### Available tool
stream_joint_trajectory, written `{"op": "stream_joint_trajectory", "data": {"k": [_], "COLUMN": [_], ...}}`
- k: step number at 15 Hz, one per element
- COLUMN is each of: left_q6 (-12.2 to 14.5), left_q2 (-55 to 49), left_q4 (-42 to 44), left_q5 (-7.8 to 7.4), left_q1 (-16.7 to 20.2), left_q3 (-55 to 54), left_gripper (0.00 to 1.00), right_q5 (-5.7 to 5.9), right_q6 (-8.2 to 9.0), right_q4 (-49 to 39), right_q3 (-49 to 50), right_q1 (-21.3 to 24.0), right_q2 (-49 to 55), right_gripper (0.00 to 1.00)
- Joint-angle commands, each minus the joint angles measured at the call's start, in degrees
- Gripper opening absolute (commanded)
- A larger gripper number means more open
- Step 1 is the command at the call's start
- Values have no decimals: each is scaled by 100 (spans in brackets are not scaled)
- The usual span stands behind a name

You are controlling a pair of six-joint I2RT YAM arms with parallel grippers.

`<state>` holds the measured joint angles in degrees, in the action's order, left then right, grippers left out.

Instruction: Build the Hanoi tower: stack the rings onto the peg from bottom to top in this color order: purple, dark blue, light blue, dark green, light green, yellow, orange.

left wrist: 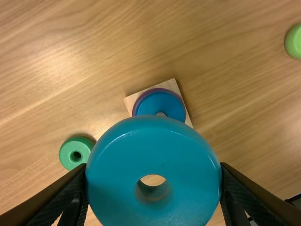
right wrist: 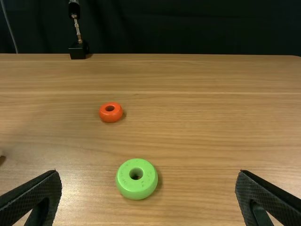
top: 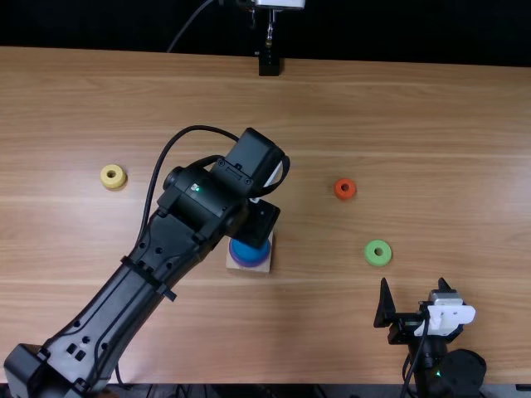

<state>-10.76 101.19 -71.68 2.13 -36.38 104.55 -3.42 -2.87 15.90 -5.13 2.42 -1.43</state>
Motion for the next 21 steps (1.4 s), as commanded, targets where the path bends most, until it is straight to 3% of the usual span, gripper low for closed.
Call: {"op": "stream_joint_trajectory", "data": {"k": [1, 20, 21], "left_q6": [-115, -105, -94], "left_q2": [-82, 613, 622], "left_q4": [17, 80, 91], "left_q5": [-34, -34, -34], "left_q1": [-106, -203, -203], "left_q3": [-163, -119, -119], "left_gripper": [0, 0, 15], "right_q5": [-27, -27, -27], "right_q6": [-18, -8, -18], "right_q4": [241, 241, 241], "right_q3": [398, 398, 389], "right_q1": [84, 84, 84], "right_q2": [143, 143, 143], "right_gripper": [100, 100, 100]}}
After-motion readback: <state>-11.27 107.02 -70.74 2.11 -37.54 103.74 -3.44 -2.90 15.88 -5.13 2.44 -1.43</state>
